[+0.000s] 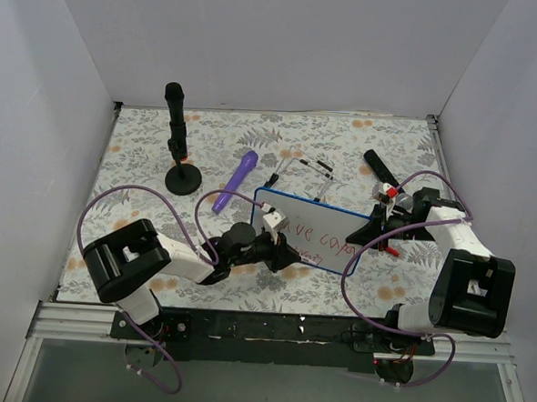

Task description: Write a sentence on the whiteboard

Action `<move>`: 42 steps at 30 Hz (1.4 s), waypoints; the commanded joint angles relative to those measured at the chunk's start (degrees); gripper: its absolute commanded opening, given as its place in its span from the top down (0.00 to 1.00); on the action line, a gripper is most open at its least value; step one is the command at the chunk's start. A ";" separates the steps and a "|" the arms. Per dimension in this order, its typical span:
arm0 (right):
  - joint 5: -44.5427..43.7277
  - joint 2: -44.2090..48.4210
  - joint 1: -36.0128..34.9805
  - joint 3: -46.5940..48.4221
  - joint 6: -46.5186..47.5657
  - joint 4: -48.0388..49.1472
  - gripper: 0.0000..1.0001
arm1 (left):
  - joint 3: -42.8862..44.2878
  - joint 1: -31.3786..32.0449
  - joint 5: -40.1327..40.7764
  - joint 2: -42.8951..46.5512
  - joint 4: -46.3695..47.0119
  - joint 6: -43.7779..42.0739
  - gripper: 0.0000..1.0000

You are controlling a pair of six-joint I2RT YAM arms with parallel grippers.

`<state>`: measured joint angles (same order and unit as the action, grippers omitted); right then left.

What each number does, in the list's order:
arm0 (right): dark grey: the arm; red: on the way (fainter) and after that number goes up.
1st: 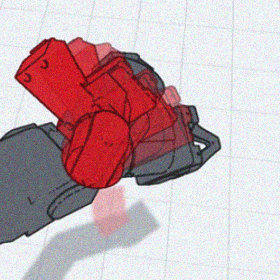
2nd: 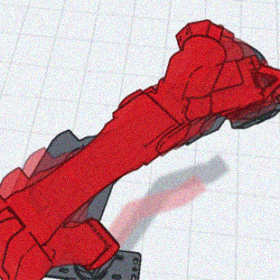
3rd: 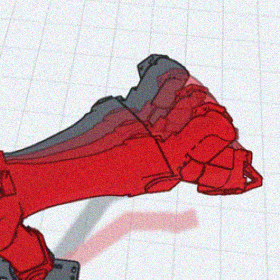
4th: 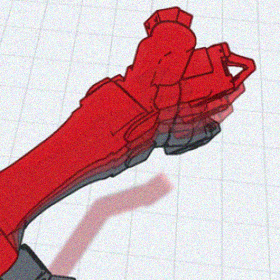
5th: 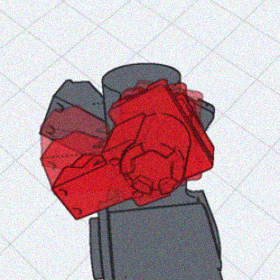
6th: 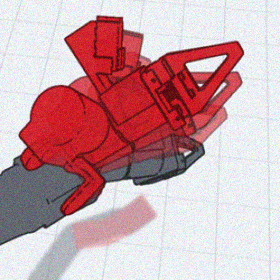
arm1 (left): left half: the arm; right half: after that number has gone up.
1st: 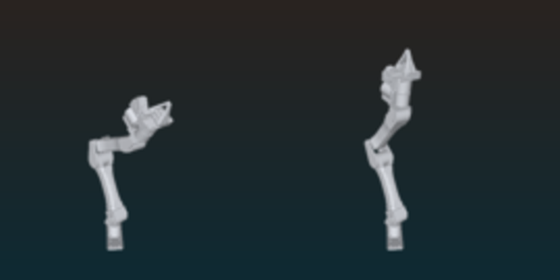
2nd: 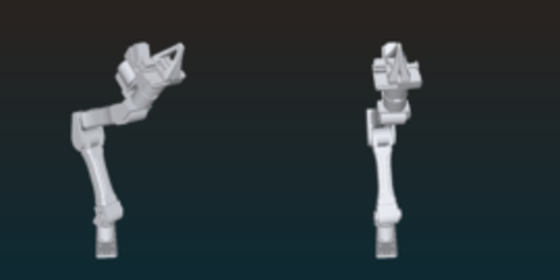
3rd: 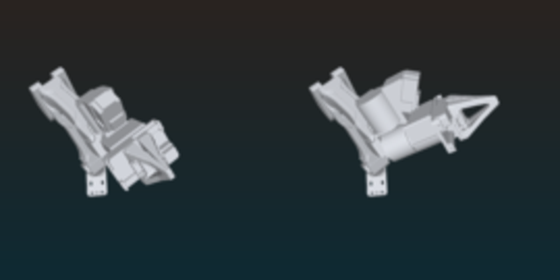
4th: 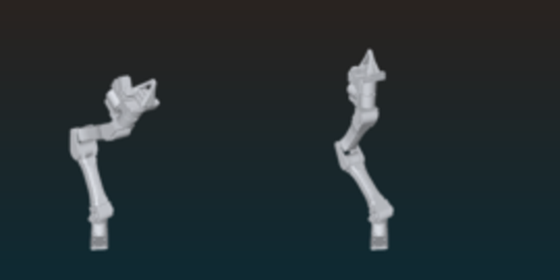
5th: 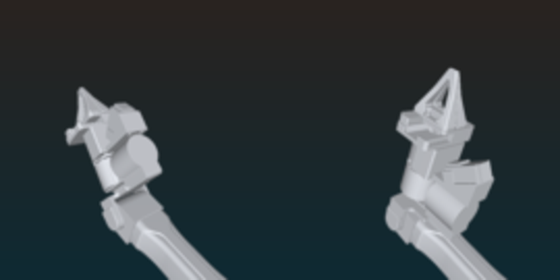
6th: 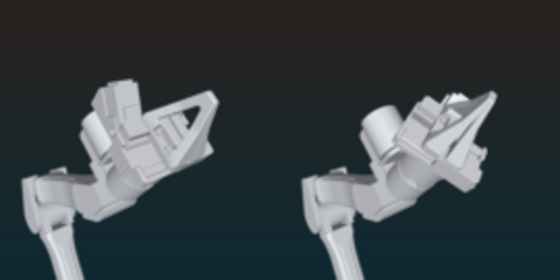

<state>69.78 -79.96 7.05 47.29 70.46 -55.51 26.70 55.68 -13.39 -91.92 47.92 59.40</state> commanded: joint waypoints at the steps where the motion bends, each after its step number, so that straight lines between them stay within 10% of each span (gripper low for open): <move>1: -6.32 1.30 -0.37 0.09 0.56 -0.57 0.99 | 1.43 -0.22 -2.87 6.30 0.42 0.02 1.00; 23: -8.42 4.64 -0.37 -0.97 -8.93 5.93 0.99 | -7.63 0.31 5.73 35.14 -11.87 5.47 1.00; 42: -11.16 7.90 -0.02 -2.20 -15.61 11.21 0.99 | -10.87 4.17 12.77 31.71 -8.11 7.84 1.00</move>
<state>66.67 -72.69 6.72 45.50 54.54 -47.53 17.74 58.57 -3.55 -60.47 37.12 67.55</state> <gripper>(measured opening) 0.089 0.130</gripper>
